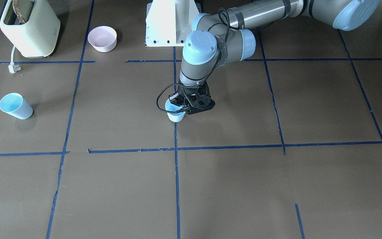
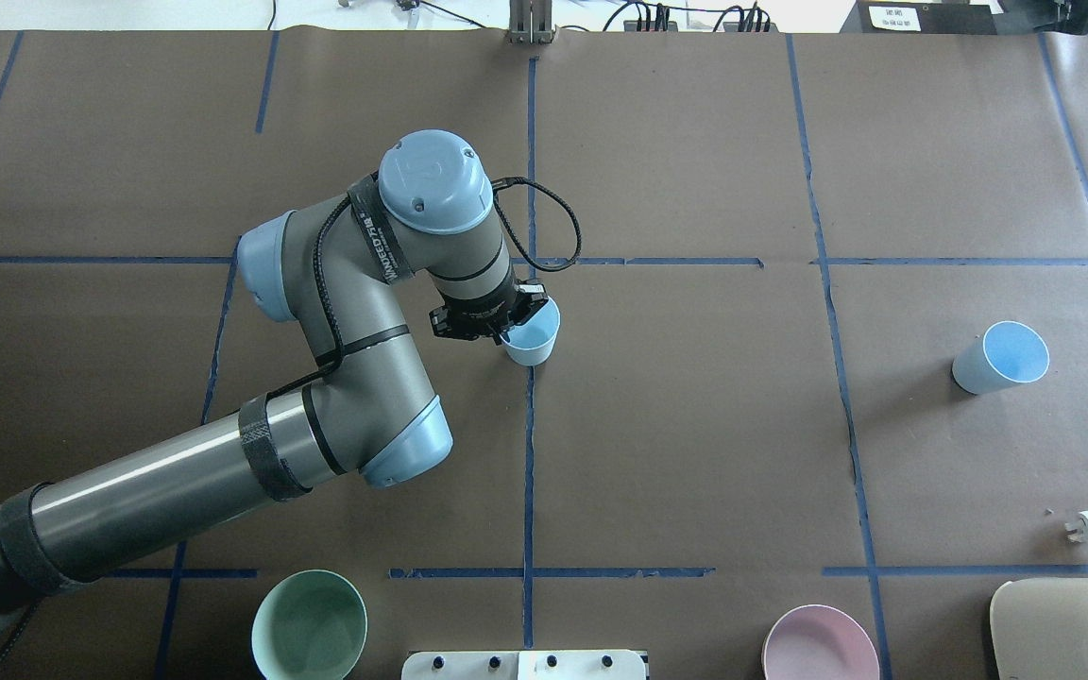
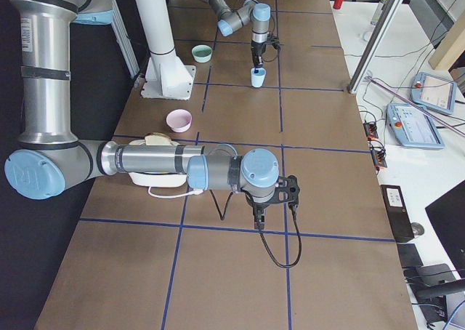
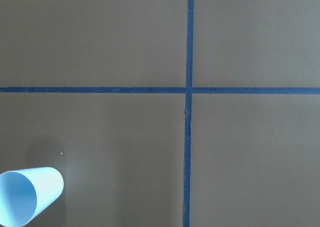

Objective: Stack blue cups with both arms
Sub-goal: 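Carry the held blue cup with the left gripper to the table center, then open the left gripper to release the cup upright and lift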

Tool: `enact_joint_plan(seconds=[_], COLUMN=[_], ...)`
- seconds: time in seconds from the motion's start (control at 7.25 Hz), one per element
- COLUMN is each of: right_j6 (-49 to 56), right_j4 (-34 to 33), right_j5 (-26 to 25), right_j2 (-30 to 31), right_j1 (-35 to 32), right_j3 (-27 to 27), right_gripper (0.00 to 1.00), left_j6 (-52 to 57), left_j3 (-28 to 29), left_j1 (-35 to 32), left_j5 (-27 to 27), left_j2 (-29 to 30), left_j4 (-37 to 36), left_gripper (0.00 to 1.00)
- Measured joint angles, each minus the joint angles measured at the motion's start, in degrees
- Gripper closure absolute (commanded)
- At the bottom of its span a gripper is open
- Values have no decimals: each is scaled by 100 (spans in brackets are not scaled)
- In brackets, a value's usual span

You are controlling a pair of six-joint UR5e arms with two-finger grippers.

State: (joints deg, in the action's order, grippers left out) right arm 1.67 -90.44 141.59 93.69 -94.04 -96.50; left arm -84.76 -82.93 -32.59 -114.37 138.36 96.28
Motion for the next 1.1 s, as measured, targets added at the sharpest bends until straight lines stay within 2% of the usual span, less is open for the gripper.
enact_joint_plan(seconds=[0.55,0.97,1.1], right_j6=[0,-323,-890], right_j4=[0,148,553], right_j5=[0,-4,-2], right_j2=[-4,23,54], right_j1=[0,17,91], right_j3=[-6,-118,-158], right_gripper=[0,0,0], left_j6=[33,319,483], left_j3=[-301,-1471,-1856], left_j1=[-62,-430,-558], left_j5=[-18,-352,-422], left_j2=[-45,-339,-525], left_j4=[-79,-1036,-1306], left_gripper=[0,0,0])
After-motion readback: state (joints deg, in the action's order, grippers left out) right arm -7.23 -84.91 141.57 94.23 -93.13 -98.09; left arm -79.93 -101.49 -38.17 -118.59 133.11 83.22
